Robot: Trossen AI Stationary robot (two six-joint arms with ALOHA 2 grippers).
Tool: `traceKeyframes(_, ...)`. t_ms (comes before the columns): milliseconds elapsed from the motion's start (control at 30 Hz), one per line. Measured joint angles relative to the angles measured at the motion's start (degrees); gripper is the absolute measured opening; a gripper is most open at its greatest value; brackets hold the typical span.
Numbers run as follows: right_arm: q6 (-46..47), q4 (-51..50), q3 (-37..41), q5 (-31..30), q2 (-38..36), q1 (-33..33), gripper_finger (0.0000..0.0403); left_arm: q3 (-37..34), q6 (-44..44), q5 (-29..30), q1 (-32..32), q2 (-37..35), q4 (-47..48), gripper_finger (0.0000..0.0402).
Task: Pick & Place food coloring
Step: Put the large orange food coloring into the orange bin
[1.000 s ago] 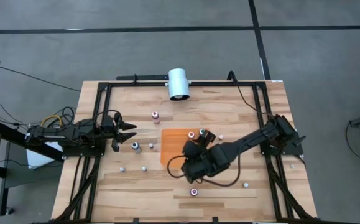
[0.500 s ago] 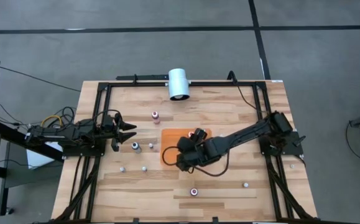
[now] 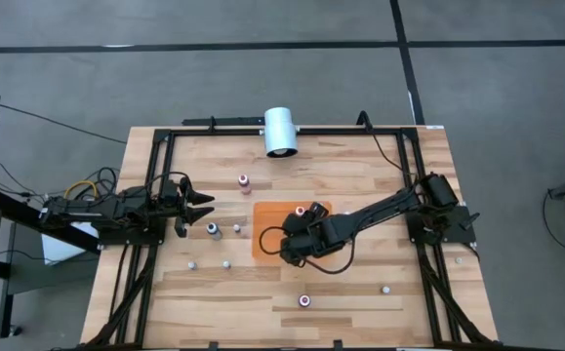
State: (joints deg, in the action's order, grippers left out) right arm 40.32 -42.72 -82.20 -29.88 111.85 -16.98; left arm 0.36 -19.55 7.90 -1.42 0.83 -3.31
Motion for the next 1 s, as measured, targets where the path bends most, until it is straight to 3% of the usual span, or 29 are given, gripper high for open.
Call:
traceKeyframes(433, 0.3, 2.0, 4.7, 2.0, 0.0, 1.1, 0.0240, 0.0, 1.8, 0.0, 0.0, 0.0, 0.0, 0.0169)
traceKeyframes(1000, -0.3, 1.9, 4.9, 0.0, 0.0, 3.2, 0.0240, 0.0, 1.9, 0.0, 0.0, 0.0, 0.0, 0.0169)
